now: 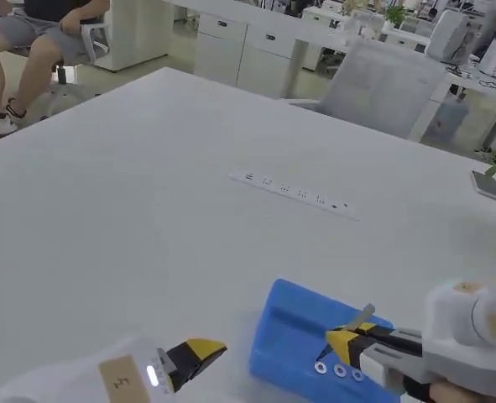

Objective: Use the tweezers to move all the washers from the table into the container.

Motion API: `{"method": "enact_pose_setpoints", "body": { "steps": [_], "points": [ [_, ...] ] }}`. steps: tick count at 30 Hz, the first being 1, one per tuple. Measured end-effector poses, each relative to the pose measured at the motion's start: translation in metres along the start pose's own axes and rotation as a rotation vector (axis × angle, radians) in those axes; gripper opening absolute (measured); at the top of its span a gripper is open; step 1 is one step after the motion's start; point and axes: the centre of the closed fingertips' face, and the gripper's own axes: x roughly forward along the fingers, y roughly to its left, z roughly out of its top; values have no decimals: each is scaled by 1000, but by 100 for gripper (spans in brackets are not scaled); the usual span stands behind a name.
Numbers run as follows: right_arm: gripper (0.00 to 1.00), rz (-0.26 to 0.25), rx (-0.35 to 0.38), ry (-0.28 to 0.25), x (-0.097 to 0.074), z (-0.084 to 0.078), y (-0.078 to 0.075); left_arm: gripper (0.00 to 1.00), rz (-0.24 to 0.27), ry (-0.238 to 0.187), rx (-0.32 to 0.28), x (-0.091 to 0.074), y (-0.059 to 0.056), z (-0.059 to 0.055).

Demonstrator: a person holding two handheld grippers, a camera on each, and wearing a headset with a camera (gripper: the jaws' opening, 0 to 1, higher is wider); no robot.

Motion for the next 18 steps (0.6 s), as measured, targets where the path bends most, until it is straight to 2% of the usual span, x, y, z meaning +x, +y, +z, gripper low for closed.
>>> {"method": "enact_pose_setpoints", "body": {
  "steps": [9,18],
  "points": [
    [3,-4,-23,-42,-13,19,5,71,5,-5,2,0,1,1],
    [3,-6,-39,-60,-27,25,11,70,4,-7,1,0,1,2]
  ]
}}
